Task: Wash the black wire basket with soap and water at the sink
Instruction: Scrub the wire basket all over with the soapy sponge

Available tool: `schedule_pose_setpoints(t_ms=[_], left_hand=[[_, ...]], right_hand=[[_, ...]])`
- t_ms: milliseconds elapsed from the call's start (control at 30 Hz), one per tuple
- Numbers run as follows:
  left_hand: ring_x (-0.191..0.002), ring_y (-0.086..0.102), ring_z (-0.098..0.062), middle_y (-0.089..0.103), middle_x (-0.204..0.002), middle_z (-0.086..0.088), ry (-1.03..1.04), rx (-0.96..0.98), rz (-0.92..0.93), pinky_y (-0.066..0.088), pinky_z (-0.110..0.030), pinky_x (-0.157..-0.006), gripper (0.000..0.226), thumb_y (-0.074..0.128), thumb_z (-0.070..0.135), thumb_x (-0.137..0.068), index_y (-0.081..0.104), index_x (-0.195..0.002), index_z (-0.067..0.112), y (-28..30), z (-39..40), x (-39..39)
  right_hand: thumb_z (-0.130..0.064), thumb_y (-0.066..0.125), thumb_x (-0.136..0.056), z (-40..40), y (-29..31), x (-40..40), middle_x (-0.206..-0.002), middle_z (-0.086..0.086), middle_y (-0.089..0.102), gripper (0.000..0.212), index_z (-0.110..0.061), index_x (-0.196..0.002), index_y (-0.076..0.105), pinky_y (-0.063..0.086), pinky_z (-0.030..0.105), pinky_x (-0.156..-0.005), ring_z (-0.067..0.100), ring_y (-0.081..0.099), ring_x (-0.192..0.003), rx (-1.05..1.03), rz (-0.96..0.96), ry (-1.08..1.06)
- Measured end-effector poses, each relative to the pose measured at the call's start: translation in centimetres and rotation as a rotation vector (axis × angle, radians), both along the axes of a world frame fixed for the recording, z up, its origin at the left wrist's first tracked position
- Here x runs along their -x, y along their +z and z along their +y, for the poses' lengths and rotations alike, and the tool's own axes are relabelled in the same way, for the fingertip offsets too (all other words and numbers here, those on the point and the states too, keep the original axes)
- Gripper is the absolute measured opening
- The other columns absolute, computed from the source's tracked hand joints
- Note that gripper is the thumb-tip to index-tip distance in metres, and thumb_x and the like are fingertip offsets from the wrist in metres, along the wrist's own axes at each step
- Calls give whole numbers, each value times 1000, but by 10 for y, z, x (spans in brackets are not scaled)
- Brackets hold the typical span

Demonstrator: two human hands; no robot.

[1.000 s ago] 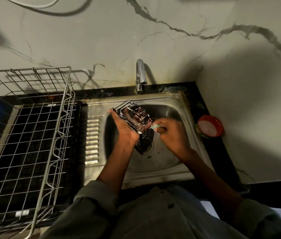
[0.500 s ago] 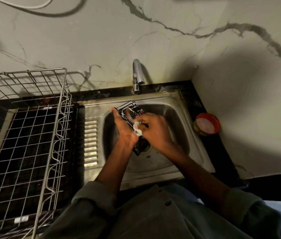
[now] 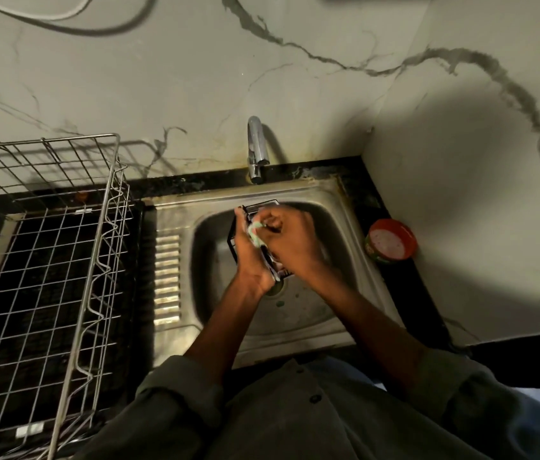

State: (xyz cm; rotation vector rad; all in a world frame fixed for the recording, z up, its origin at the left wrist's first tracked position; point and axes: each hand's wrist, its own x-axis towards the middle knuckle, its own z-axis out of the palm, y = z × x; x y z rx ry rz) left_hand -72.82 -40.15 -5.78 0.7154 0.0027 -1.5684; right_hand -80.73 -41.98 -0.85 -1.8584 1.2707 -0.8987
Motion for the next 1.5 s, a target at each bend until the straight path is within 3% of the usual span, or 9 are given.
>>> schedule_pose_setpoints(t_ms=[133,367,533,667,867,967,1067,1333,1500], left_hand=[[-133,57,-34,61,-142,-17,-84,48,-9,40,-47,-118,80,54,68,-96,52,-152,12,2,2,6],[-142,45,-33,49,-150,-16,-72,36,-32,23,-49,-128,81,53,67,-98,47,-156,12,-2,0,2],[-137,50,-40,59,-144,-20,-146,38,-61,23,-62,-124,83,48,81,-92,70,-135,12,-7,-1,-5],[-116,68,-28,71,-126,-14,-86,24,-39,48,-44,-111,64,45,65,-102,79,-120,13,-9,0,2],[-125,56,-39,60,-139,-23,-169,56,-109,35,-56,-115,95,45,89,-87,66,-137,12,-23,-4,-5],[-129,58,-39,59,-145,-25,-147,29,-108,39,-58,-118,88,43,85,-90,72,-131,13,-16,-3,-4],[-102,74,-31,76,-114,-19,-102,16,-93,61,-43,-89,81,35,79,-97,81,-109,13,-7,-1,-5],[-111,66,-35,65,-128,-19,-111,34,-79,58,-49,-92,100,33,87,-90,56,-147,8,-6,-1,-12],[-86,55,-25,53,-100,-9,-18,24,-69,48,-35,-77,76,40,88,-89,64,-105,17,-15,-5,-23]], right_hand=[[-10,80,-82,-32,11,-15,-92,-2,76,17,-15,-98,76,61,30,-76,8,71,-82,104,21,-128],[-8,77,-84,-23,8,-10,-93,-4,76,16,-17,-98,76,51,8,-70,3,69,-82,90,62,-60],[-12,78,-85,-44,13,0,-99,-3,76,19,-17,-102,73,53,13,-70,8,70,-87,43,44,-257],[-12,78,-84,-34,17,-15,-96,-5,76,17,-17,-100,74,61,25,-78,5,71,-86,57,37,-9],[-12,75,-86,-58,12,22,-94,-3,77,14,-21,-96,75,51,14,-68,11,70,-83,5,272,-329],[-15,78,-86,-30,12,13,-91,-12,74,12,-21,-96,75,42,1,-63,0,66,-80,40,151,-130],[-15,77,-85,-15,-1,8,-90,-13,75,13,-25,-93,74,60,24,-76,-1,69,-82,-6,85,59],[-9,73,-85,-4,-22,44,-102,-1,75,21,-20,-102,78,58,30,-81,11,70,-89,76,192,-28],[-20,68,-85,20,-42,53,-101,-5,76,17,-23,-100,76,57,38,-84,14,71,-94,18,241,18]])
